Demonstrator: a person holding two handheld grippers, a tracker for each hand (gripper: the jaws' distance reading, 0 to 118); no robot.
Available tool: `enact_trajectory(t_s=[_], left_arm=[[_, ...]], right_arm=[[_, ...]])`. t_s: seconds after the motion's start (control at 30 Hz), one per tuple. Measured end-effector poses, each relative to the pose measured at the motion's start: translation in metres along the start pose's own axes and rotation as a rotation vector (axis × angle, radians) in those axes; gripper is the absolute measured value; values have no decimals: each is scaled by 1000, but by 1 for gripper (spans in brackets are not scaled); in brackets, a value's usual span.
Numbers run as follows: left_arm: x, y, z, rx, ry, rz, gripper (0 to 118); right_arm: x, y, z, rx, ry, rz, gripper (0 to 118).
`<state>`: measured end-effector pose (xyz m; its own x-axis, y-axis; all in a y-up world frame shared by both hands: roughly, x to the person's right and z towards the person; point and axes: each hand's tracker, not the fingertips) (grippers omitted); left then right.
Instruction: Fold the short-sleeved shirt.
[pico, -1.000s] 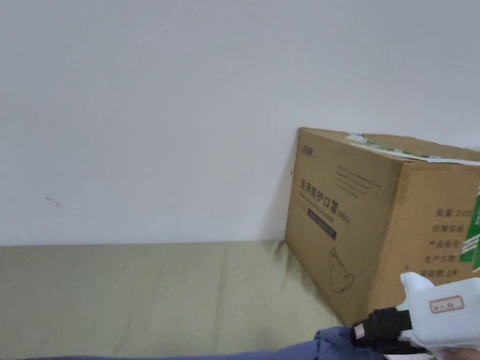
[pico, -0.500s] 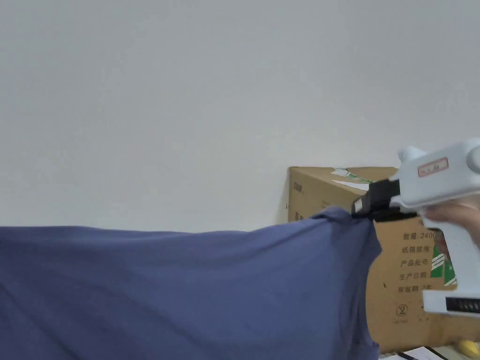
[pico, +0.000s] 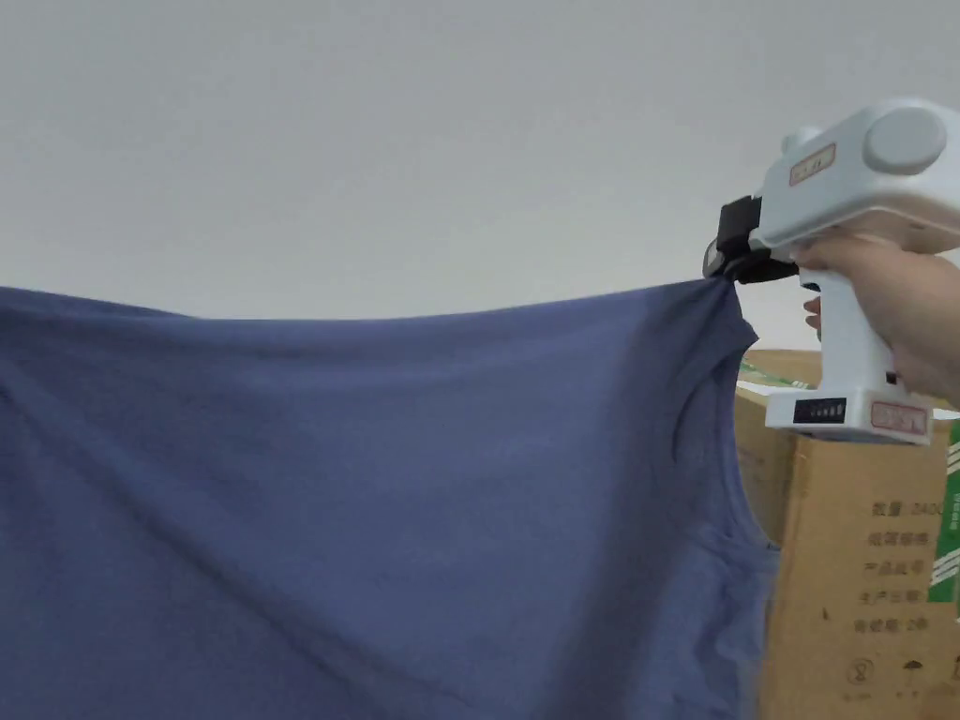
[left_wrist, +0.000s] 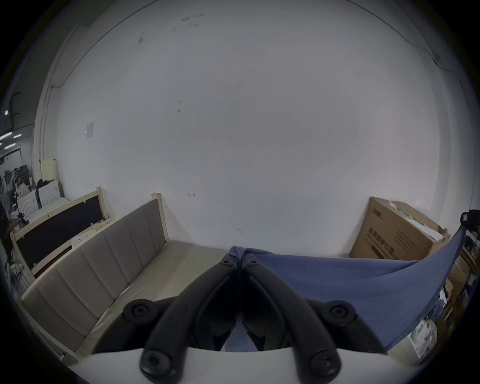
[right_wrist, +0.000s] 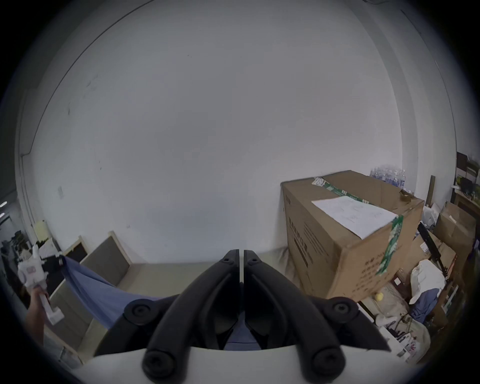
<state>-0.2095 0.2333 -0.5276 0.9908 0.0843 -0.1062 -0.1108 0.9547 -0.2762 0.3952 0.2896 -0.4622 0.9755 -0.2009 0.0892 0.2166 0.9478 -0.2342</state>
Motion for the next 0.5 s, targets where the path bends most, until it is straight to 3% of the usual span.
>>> enact_trajectory(t_s=[0.17, 0.27, 0.4, 0.5], left_arm=[[2, 9, -38, 65, -13, 63, 1], [3, 5, -56, 105, -15, 90, 1], [4, -17, -75, 195, -22, 89, 1], [5, -45, -94, 161, -19, 80, 1]], right_arm=[[-17, 11, -41, 81, -44, 49, 3], [-20, 8, -58, 140, -70, 36, 3], [-18, -11, -74, 219, -67, 40, 3], [-10, -41, -89, 213, -53, 56, 3]])
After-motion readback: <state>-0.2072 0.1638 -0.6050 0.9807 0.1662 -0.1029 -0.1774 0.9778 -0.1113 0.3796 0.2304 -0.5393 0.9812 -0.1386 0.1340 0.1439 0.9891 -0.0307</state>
